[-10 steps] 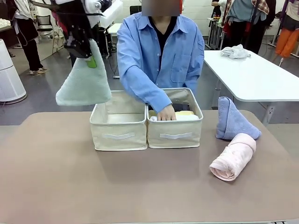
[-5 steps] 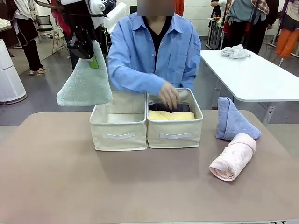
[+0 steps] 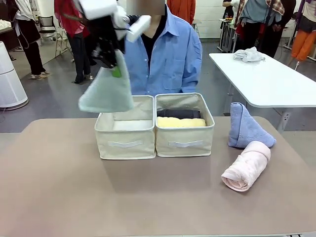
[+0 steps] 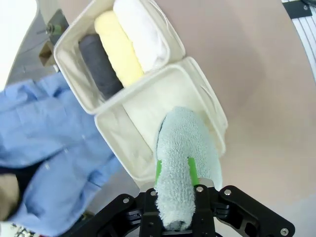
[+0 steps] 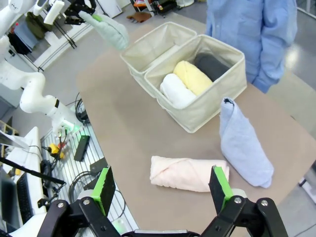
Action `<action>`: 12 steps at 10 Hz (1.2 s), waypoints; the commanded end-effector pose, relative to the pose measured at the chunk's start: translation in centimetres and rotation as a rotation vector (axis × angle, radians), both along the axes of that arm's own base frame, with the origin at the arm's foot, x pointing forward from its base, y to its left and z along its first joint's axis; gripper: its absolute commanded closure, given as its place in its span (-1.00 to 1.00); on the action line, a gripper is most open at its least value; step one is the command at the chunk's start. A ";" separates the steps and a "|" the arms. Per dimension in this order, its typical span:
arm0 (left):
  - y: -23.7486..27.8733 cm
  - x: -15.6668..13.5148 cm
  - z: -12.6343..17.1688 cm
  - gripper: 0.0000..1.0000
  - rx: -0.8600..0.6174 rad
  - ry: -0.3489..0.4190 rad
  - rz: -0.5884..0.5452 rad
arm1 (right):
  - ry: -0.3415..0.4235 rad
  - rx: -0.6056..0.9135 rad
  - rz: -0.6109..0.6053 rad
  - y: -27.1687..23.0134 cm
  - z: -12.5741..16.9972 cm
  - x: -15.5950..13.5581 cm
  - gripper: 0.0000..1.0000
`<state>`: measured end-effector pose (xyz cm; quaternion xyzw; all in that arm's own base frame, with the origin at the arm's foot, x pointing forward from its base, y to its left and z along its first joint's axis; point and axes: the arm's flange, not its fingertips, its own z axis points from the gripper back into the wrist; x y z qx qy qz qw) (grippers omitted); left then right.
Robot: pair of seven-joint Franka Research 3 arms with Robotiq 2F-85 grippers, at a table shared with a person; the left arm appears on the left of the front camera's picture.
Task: Sort the towels based on their folding style.
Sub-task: Pick up one triangle-folded towel and place it in the left Fabric basket.
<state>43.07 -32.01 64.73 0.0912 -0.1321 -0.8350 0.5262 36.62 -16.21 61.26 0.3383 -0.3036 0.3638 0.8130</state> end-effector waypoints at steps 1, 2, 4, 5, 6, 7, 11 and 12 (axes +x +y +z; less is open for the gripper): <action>-2.4 2.2 -1.3 0.63 0.016 -0.056 -0.053 | -0.014 0.021 0.010 0.0 0.0 0.1 -0.99; -3.1 2.5 -2.3 0.63 0.010 -0.052 -0.049 | -0.014 0.021 0.010 0.0 0.0 0.1 -0.99; -4.0 3.1 -4.7 0.63 0.006 -0.016 -0.044 | -0.014 0.021 0.010 0.0 0.0 0.1 -0.99; -4.2 2.9 -5.8 0.63 -0.018 -0.017 -0.047 | -0.014 0.021 0.010 0.0 0.0 0.1 -0.99; -4.4 2.9 -6.9 0.63 -0.034 -0.028 -0.045 | -0.014 0.021 0.010 0.0 0.0 0.1 -0.99; -4.7 3.2 -7.8 0.63 -0.043 -0.017 -0.051 | -0.014 0.021 0.010 0.0 0.0 0.1 -0.99; -5.0 4.6 -11.8 0.63 -0.006 -0.012 0.006 | -0.014 0.021 0.010 0.0 0.0 0.1 -0.99; -4.9 4.9 -12.4 0.63 0.007 -0.001 0.020 | -0.014 0.021 0.010 0.0 0.0 0.1 -0.99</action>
